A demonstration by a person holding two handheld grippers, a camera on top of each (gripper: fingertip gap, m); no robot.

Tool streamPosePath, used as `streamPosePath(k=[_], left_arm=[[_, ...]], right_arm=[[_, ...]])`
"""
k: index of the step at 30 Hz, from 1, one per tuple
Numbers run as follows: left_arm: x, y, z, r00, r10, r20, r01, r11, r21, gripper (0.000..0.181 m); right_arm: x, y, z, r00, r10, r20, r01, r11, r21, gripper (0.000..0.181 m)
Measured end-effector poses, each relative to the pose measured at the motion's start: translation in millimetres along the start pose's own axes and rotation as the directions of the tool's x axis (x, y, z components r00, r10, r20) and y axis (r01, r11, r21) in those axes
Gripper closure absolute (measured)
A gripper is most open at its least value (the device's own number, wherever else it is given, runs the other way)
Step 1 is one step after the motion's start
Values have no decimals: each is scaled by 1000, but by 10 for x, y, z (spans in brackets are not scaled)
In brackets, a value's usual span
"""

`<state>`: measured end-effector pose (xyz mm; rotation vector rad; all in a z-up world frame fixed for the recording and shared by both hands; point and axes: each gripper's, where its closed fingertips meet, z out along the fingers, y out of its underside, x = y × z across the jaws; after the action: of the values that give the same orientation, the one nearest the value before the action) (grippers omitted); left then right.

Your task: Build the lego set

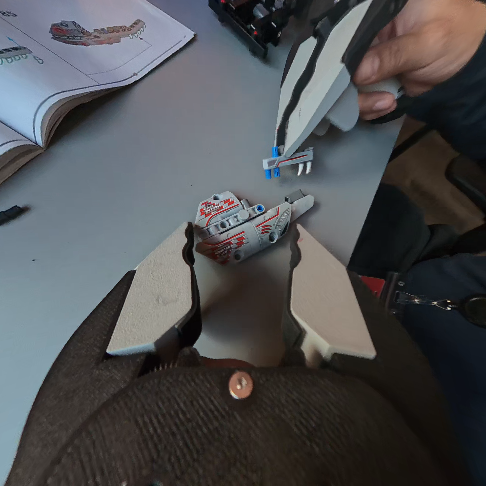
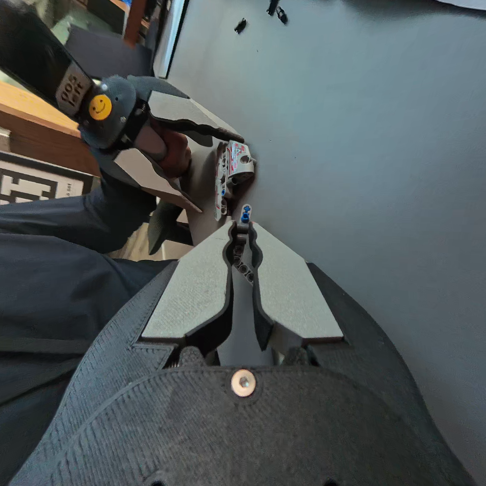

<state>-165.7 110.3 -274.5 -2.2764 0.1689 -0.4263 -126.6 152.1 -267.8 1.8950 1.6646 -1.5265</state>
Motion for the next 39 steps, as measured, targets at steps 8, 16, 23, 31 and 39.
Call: streamPosePath(k=[8,16,23,31,39], left_arm=[[-52,25,-86,988,-89,-128,88,996,-14,124],[-174,36,-142,989,-83,-121,81,997,-18,125],[-216,52,-177,983,-91,-157,88,996,-32,130],[-41,96,-181,953,-51,-297,30,997,-75,146],[161,90,-321,907,396,-145,-387,918,88,174]], right_arm=[[35,-130,-192,982,-112,-155,124,990,66,147],[-360,32,146,899,-358,-250,358,932,-49,132],[-201,122,522,842,-436,-318,384,898,-214,156],[-277,44,509,427,-825,-369,784,542,-304,166],[-325,24,285,237,-825,-513,846,435,-308,161]])
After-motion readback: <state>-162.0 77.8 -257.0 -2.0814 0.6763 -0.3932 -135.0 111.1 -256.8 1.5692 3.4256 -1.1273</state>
